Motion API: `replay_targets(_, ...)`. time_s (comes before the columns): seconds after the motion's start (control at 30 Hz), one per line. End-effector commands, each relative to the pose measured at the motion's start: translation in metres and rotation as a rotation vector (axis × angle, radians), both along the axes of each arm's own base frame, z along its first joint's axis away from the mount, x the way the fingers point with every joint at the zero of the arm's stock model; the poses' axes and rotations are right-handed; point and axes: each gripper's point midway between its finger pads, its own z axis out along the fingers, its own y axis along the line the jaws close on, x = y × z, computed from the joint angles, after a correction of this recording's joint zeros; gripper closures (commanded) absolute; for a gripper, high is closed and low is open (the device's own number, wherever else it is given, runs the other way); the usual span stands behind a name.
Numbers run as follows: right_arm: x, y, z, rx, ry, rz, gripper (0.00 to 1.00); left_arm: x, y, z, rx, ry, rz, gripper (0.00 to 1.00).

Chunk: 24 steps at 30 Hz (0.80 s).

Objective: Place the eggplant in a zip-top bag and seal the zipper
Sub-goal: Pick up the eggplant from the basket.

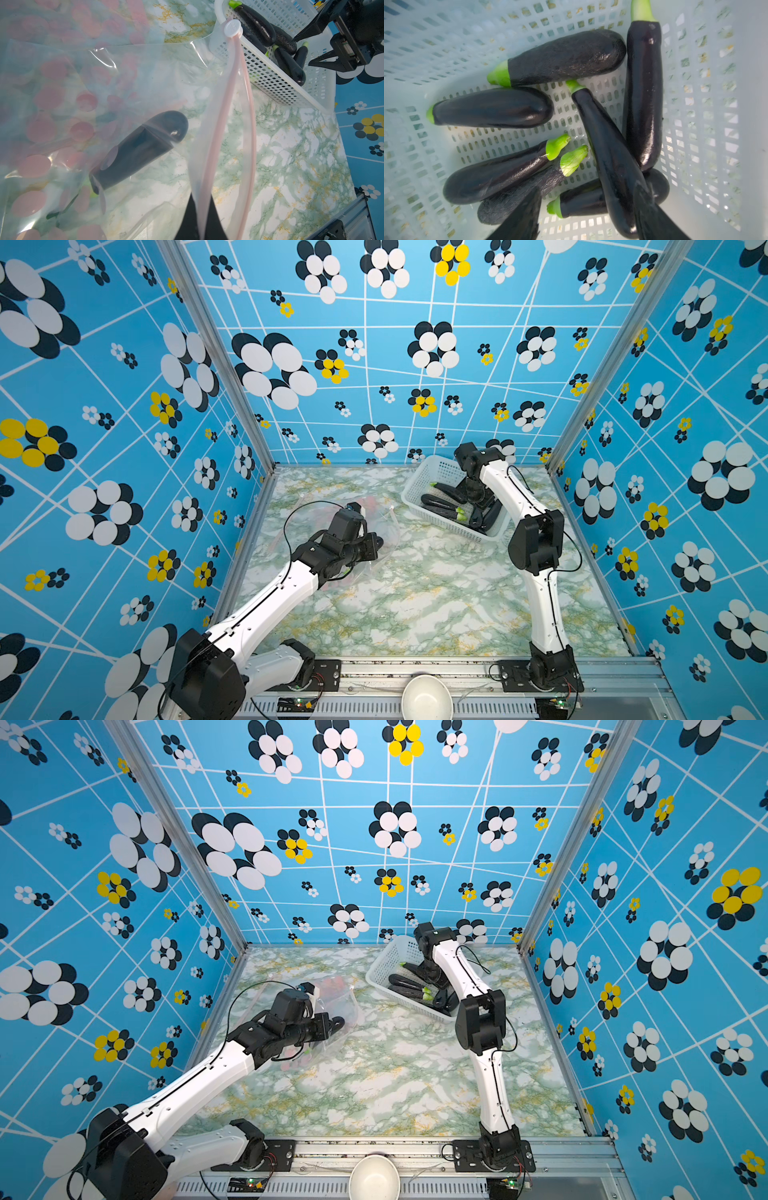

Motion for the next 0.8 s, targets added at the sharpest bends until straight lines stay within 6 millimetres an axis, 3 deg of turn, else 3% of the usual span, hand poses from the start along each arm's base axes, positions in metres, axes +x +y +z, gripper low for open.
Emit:
replay_targets(0.0, 0.003, -0.001, -0.011, 0.004, 0.017, -0.013, 0.29, 0.006, -0.001, 0.001, 0.014, -0.001, 0.006, 1.00)
replay_targets(0.33, -0.003, 0.002, -0.032, 0.031, 0.081, -0.012, 0.29, 0.011, -0.010, -0.005, 0.021, 0.023, -0.007, 1.00)
replay_targets(0.77, -0.014, 0.011, -0.056, 0.084, 0.140, 0.006, 0.20, 0.015, -0.020, -0.010, 0.016, 0.035, -0.024, 1.00)
